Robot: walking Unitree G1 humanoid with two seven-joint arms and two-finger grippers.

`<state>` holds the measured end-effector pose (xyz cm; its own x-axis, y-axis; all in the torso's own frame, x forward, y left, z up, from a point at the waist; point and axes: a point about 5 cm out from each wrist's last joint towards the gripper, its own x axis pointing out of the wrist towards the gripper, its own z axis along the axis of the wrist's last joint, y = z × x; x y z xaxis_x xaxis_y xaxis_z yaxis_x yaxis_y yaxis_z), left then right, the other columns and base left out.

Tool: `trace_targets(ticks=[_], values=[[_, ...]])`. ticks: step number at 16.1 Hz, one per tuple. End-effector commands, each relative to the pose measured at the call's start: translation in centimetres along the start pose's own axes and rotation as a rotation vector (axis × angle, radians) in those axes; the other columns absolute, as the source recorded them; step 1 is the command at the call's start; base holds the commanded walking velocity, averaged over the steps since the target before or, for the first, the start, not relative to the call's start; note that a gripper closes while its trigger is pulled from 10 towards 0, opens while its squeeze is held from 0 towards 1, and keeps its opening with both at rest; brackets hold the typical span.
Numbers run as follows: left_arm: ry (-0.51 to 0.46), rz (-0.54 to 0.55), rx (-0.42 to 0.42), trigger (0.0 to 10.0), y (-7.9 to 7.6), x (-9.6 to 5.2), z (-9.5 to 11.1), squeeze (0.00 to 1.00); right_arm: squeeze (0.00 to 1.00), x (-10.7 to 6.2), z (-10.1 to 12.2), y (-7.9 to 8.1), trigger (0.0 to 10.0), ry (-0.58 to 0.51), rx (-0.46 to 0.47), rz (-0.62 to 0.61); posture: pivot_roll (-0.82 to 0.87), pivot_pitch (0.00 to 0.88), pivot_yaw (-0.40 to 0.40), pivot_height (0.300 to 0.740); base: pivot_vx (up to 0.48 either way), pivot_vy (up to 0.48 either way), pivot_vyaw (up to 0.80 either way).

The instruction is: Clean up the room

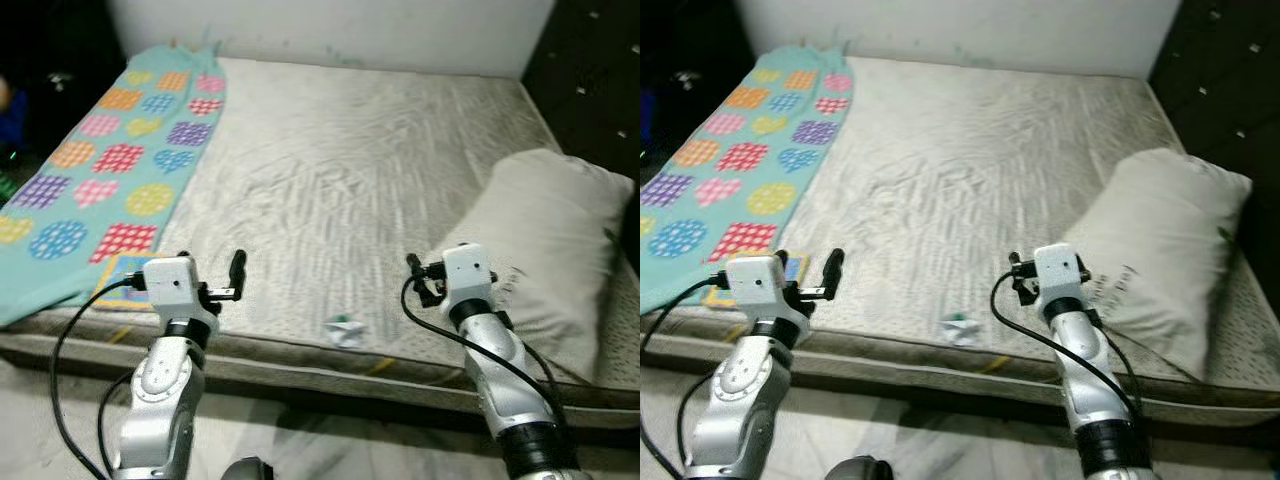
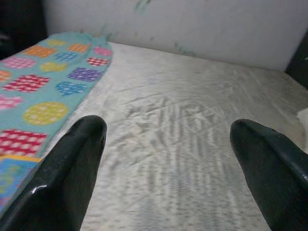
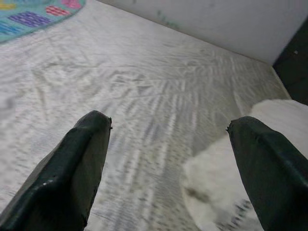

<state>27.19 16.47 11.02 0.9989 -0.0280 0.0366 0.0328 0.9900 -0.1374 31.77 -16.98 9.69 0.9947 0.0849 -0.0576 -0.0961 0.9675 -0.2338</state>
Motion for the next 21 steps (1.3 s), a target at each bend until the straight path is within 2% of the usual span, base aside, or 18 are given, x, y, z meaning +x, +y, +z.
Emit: trace_targets(ticks=[1, 3, 11, 12, 13, 18, 21], values=[[0.009, -0.004, -0.004, 10.0, -0.1, 0.1, -0.1, 0.00, 0.00, -0.2, -0.5, -0.5, 10.0, 0.017, 0.004, -0.015, -0.02, 0.088, -0.015, 0.740, 0.000, 0.480, 0.00], [0.004, -0.004, -0.006, 10.0, -0.1, 0.1, -0.1, 0.00, 0.00, -0.2, -0.5, -0.5, 10.0, 0.016, 0.002, -0.011, -0.02, 0.093, -0.014, 0.740, 0.000, 0.480, 0.00], [-0.011, -0.010, 0.003, 10.0, -0.1, 0.0, 0.2, 0.00, 0.00, -0.1, -0.8, -0.4, 10.0, 0.020, -0.026, 0.004, -0.02, 0.095, -0.012, 0.740, 0.000, 0.000, 0.00], [-0.011, -0.009, 0.004, 10.0, -0.1, 0.0, 0.2, 0.00, 0.00, -0.2, -0.6, -0.3, 10.0, 0.004, 0.017, 0.023, -0.02, 0.095, -0.012, 0.740, 0.000, 0.000, 0.00], [-0.010, -0.008, 0.006, 10.0, -0.1, 0.1, 0.2, 0.00, 0.00, 0.0, -0.4, -0.5, 10.0, 0.005, -0.032, 0.007, -0.02, 0.096, -0.014, 0.740, 0.000, 0.000, 0.00], [-0.008, -0.010, 0.009, 10.0, -0.2, 0.1, 0.2, 0.00, 0.00, 0.1, 0.3, -0.4, 10.0, -0.017, 0.067, 0.005, -0.03, 0.092, -0.014, 0.740, 0.000, 0.000, 0.00], [-0.004, -0.012, 0.012, 10.0, -0.2, 0.0, 0.1, 0.00, 0.00, 0.0, 0.3, -0.3, 10.0, -0.020, 0.082, 0.024, -0.02, 0.094, -0.013, 0.740, 0.000, 0.000, 0.00]])
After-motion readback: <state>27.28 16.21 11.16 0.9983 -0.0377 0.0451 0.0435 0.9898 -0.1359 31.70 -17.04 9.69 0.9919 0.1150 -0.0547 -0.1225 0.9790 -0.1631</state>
